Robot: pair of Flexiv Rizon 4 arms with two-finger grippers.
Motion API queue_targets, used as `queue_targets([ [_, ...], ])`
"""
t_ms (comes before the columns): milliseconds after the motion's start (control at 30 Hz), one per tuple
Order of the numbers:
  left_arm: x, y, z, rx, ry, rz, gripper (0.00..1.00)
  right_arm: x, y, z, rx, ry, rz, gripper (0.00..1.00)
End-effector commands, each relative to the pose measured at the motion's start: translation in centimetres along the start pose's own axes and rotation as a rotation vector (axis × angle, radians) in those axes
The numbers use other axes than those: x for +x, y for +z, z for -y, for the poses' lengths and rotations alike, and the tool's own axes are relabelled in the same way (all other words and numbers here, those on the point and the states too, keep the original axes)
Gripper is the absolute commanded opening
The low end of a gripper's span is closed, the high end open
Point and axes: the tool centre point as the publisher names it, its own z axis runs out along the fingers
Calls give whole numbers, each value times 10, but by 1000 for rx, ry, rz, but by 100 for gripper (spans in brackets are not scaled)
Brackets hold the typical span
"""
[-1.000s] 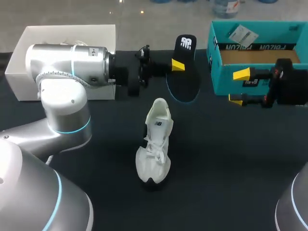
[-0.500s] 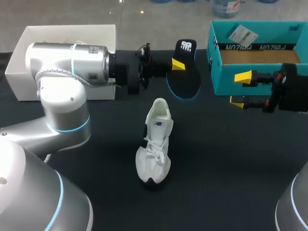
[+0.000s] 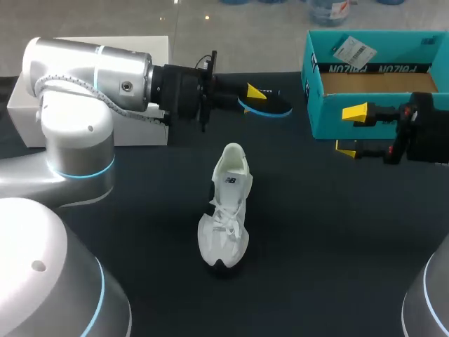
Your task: Take the shoe out of the shoebox, open the shoe tongue, remove and reinsert the insole, then place the shoe into the shoebox
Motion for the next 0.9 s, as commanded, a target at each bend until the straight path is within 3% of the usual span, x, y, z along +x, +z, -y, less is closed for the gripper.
queue_targets([
  [33,-5,-1,-1,107,-961,-293,0,0,1,1,-2,0,1,100],
  [200,-5,-1,-1,107,-961,-293,0,0,1,1,-2,0,1,100],
  [233,-4,0,-1,153,-1115,-307,0,0,1,1,-2,0,1,100],
  [300,1,2,-2,137,-1352,-331,0,0,1,1,-2,0,1,100],
  [367,6,3,-3,205,-1625,-338,0,0,1,1,-2,0,1,100],
  [467,7,3,-2,424,-1965,-327,0,0,1,1,-2,0,1,100],
  [533,8,2,-3,521,-2014,-284,0,0,1,1,-2,0,1,100],
  [633,8,2,-3,552,-2111,-293,0,0,1,1,-2,0,1,100],
  [900,8,2,-3,559,-2131,-295,0,0,1,1,-2,0,1,100],
])
